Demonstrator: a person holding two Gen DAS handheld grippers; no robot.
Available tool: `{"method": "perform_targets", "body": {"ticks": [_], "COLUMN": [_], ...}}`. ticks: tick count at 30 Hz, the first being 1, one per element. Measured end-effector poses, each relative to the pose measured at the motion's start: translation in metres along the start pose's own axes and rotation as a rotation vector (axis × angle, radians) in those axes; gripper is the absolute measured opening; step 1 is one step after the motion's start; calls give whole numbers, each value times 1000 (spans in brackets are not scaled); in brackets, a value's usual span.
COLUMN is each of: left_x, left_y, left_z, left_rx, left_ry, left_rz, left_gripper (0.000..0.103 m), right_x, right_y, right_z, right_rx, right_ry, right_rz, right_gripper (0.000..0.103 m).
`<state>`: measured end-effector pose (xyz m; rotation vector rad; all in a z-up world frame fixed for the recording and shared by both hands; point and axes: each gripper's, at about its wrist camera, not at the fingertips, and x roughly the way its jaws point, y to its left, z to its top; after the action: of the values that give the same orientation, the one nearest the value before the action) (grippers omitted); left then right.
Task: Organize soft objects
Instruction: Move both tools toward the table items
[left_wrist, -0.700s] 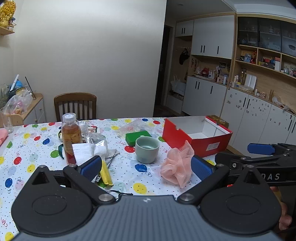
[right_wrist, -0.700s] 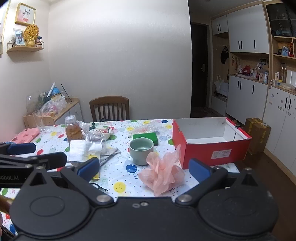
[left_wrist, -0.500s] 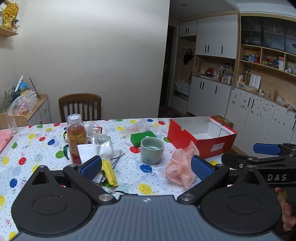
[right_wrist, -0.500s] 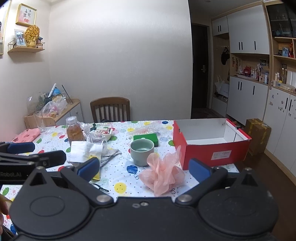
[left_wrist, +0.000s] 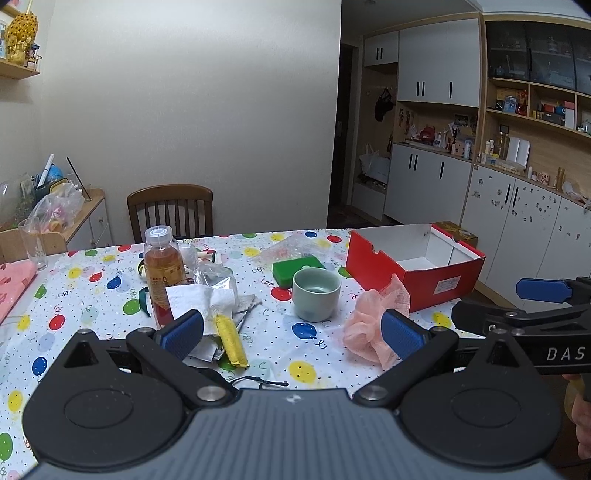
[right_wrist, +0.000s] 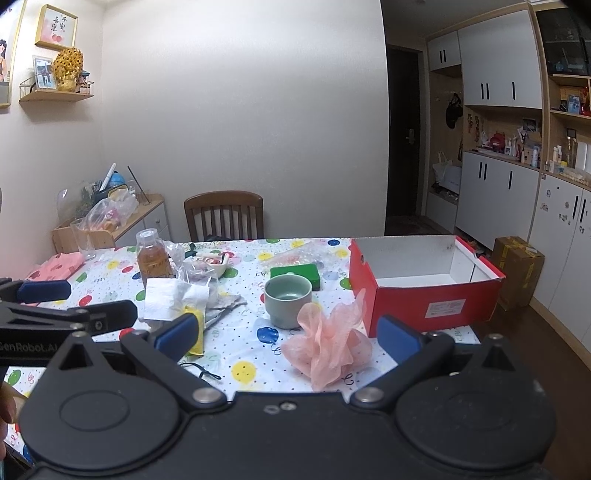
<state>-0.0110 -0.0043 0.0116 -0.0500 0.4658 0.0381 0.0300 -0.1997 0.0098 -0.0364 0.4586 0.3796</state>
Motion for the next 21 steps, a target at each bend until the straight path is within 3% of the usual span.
{"method": "perform_targets", "body": {"ticks": [21], "left_x": [8], "left_y": [9], "left_z": [-2], "left_rx": [-29], "left_ry": [13], "left_rz": [4], "left_gripper": [103], "right_x": [9], "right_y": [3], "right_z": [1], "right_rx": [4], "right_ry": [17], "right_rz": [16], "right_gripper": [103]}}
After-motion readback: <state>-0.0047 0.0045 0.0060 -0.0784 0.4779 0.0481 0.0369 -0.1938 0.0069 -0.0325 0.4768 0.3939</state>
